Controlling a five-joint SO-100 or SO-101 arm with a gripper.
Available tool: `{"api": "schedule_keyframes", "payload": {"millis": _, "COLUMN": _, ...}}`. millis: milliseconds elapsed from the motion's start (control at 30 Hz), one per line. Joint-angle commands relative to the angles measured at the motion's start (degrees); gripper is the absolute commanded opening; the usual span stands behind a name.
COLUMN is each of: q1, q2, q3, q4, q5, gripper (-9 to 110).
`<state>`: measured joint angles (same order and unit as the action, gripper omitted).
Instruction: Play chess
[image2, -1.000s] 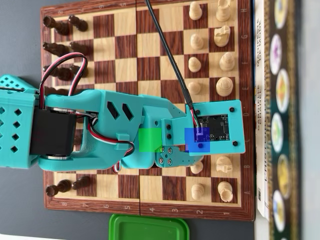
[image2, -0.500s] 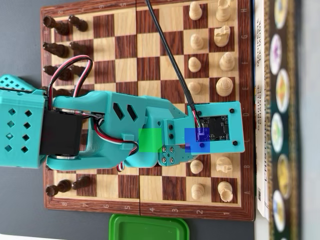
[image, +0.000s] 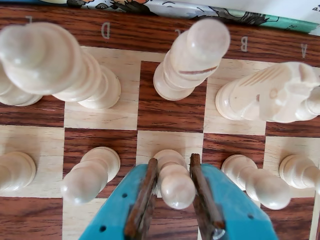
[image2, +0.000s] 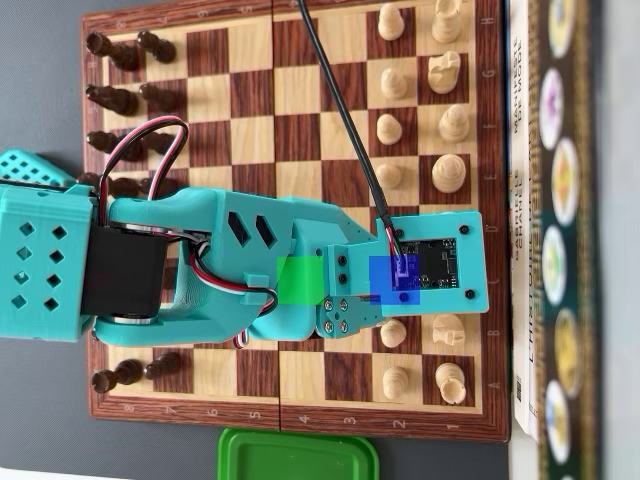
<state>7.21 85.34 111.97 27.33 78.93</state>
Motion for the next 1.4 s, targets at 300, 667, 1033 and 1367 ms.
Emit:
{"api": "schedule_keyframes", "payload": {"millis": 300, "q1": 0.3, "q2": 0.7, "q3": -2.6, "q4": 0.1, "q5": -0.4, "gripper": 10}}
{"api": "schedule_keyframes", "payload": {"millis": 667, "q1": 0.2, "q2": 5.4, "q3": -1.8, "q4": 2.7, "q5": -0.4, "gripper": 10}}
{"api": "schedule_keyframes", "payload": {"millis": 1033, "q1": 0.4, "q2": 7.5, "q3": -0.1, "q4": 5.1, "q5": -0.4, "gripper": 10}}
{"api": "schedule_keyframes", "payload": {"millis": 1367, "q1": 0.6, "q2": 12.4, "q3": 4.2, "q4": 5.1, "q5": -0.4, "gripper": 10}}
